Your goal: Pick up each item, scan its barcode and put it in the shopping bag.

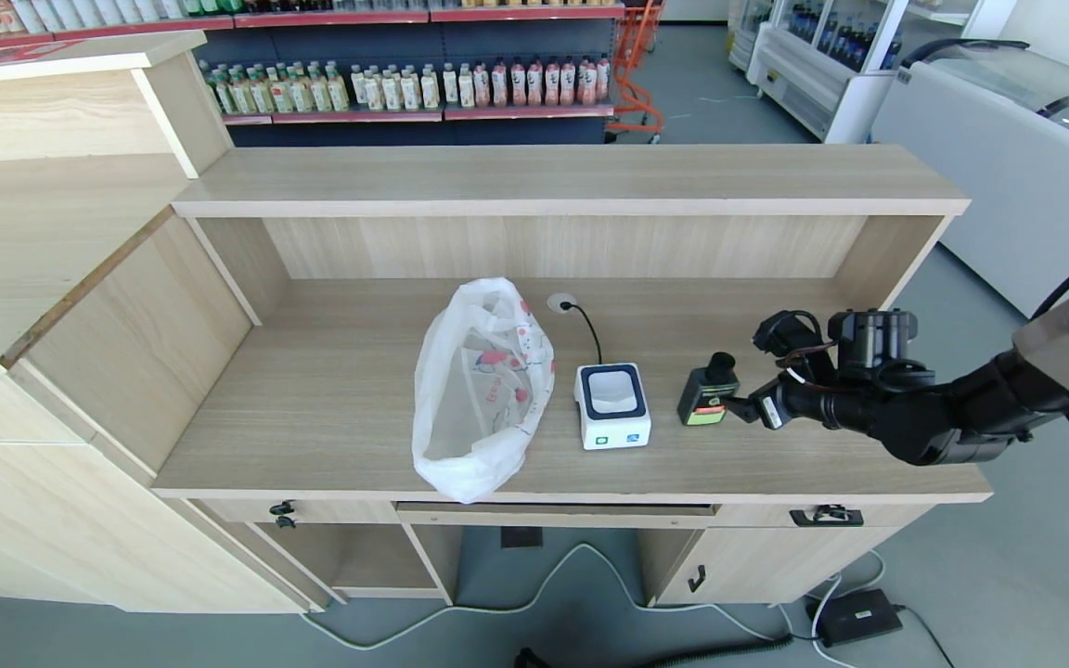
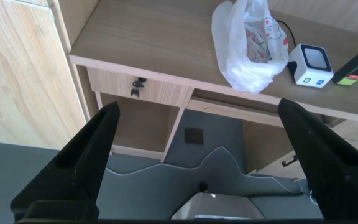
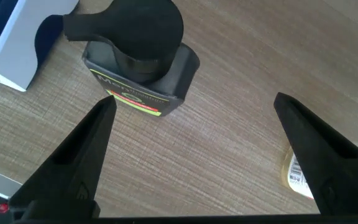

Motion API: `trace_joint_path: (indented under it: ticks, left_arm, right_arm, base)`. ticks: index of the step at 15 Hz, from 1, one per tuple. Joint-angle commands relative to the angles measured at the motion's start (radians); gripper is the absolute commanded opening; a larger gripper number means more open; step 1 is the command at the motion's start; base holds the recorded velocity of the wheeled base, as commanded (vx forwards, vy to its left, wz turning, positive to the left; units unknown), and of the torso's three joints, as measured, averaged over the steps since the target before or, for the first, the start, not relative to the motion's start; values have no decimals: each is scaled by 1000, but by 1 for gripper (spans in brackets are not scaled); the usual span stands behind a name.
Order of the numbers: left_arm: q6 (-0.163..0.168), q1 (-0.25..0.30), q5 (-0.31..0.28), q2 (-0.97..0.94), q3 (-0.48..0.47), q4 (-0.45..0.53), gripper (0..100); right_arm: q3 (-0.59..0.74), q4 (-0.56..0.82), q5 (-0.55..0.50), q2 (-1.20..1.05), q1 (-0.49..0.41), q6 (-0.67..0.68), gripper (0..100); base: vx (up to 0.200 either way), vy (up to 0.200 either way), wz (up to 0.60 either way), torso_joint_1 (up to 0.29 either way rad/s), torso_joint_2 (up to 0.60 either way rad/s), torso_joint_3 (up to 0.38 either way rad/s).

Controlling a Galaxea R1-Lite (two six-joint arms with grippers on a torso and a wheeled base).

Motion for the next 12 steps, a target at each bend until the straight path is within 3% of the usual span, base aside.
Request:
trace_joint_path:
  ticks: [1, 7, 10, 12]
  left_arm:
    - [-1, 0, 0, 0, 0, 0, 100]
    - [-1, 0, 0, 0, 0, 0, 100]
    - [-1, 0, 0, 0, 0, 0, 100]
    - [-1, 0, 0, 0, 0, 0, 100]
  right_arm:
    - [-29, -1, 15, 35, 13, 0, 100]
    - [24, 29, 10, -43, 25, -7, 100]
    - [42, 72, 1, -92, -1, -93, 100]
    - [50, 78, -100, -95, -5, -118, 100]
  base:
    - [0, 0, 0, 0, 0, 0]
    - [0, 0, 0, 0, 0, 0]
    - [0, 0, 0, 0, 0, 0]
    - [0, 0, 0, 0, 0, 0]
